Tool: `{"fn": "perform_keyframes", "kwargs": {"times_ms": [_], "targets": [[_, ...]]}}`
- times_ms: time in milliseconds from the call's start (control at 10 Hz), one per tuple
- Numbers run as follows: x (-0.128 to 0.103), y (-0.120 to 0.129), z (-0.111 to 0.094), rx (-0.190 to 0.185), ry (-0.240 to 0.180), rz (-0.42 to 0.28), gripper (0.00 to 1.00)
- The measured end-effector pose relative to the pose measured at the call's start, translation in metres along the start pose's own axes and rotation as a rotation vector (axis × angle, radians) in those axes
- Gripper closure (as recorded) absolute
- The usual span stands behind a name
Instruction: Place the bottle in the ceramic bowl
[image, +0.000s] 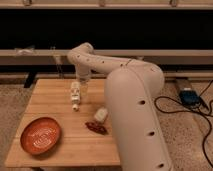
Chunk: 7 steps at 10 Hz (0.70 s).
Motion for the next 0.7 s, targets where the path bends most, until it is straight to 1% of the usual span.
{"fn": "perform_keyframes", "kwargs": {"times_ms": [100,300,500,700], "targets": [[-0.0014,0.0009,-0.0039,0.022,-0.009,0.006,0.2],[0.0001,0.0023,-0.0068,0.034,-0.028,0.012,0.2],[0.0043,0.0042,-0.0086,0.039,-0.049,0.039,0.2],[0.0028,0.007,-0.0074,0.031,-0.069,0.115,0.2]]}}
